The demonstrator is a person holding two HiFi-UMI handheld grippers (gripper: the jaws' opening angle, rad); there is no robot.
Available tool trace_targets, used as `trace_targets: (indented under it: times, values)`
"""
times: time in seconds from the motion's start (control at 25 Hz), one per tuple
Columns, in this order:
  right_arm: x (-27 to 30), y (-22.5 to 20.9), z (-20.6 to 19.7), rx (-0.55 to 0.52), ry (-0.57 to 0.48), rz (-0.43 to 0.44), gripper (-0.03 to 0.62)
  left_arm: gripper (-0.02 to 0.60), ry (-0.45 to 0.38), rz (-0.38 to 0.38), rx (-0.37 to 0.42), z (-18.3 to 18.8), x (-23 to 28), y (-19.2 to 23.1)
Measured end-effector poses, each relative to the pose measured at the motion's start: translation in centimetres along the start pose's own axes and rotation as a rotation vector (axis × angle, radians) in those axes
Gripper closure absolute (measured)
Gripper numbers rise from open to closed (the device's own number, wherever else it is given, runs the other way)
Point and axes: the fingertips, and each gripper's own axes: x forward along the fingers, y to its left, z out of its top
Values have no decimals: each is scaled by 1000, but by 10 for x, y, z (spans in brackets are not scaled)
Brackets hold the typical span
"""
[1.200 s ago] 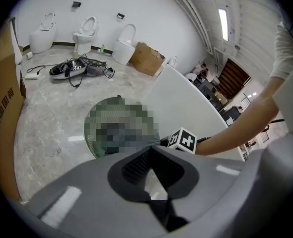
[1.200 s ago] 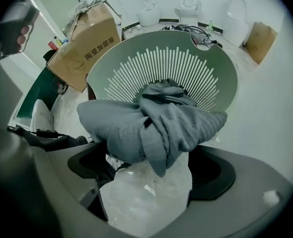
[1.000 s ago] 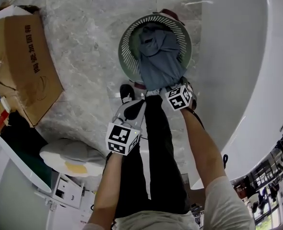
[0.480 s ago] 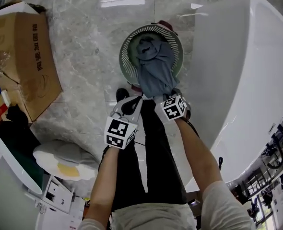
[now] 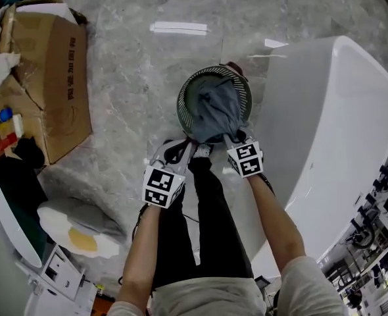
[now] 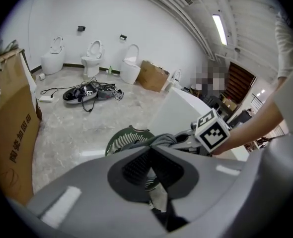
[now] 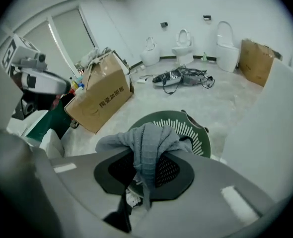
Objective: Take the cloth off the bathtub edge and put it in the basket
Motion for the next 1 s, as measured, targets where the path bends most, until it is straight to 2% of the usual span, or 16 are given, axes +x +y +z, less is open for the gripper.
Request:
trace_targets:
  times: [0.16,0.28,0.36,0.44,0.52,0.56,0.76,1.0]
  values:
    - [9,-7,49,5,-120,-18,534,523,5,21,-22,-9,-4,10]
    - [18,-11,63,27,-141,-35,533,524,7,23,-41,-18,-3,10]
    - [25,-15,58,52,-107,-43,531,525,9,17,-46,-22,-2,6]
    - [36,-16,40,58,-24,-52,516,525,13,7,-42,-24,0,4]
    - [42,-19,17,48,59,-80,427,525,17,-1,-41,-26,-1,2]
    - [41,-21,9,44,79,-96,425,525,16,-5,-40,-26,-1,1]
    - [13,-16,2,26,39,-129,425,524,-1,-44,4,-20,-1,-4]
    - [-38,13,9,121,-59,-167,421,523,15,-112,90,-16,-12,-17]
